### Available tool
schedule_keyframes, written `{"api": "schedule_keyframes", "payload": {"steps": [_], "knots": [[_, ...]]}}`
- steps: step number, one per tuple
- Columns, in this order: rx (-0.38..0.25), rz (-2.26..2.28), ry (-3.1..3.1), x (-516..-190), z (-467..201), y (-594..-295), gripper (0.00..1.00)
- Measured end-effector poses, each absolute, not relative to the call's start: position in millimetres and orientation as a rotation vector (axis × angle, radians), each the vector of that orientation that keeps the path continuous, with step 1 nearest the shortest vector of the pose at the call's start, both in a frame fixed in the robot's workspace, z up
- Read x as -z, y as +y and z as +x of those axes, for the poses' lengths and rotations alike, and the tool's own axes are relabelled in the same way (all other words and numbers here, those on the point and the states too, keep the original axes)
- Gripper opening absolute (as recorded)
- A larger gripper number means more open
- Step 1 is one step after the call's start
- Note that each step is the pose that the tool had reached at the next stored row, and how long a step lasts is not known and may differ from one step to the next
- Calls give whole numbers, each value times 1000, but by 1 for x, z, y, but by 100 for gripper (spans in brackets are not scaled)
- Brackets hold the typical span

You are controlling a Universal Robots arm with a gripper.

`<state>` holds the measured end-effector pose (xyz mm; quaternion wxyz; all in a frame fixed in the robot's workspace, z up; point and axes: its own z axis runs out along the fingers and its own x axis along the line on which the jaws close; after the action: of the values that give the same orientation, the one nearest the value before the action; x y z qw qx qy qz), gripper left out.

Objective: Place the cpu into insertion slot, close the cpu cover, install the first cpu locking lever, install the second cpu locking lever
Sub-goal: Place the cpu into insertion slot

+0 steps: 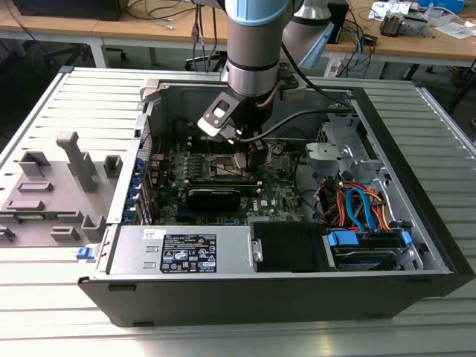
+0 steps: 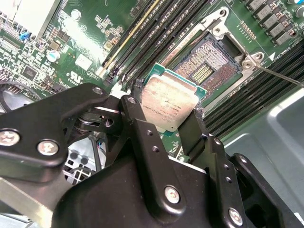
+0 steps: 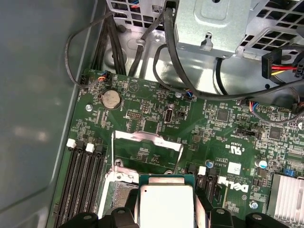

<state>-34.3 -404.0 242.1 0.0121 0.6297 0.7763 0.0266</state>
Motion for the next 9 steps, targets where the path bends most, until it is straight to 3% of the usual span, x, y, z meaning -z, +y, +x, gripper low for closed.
{"api": "schedule_keyframes", "payload": {"steps": [9], "knots": [[-83,1987,2400,-242,-34,-404,55]]}}
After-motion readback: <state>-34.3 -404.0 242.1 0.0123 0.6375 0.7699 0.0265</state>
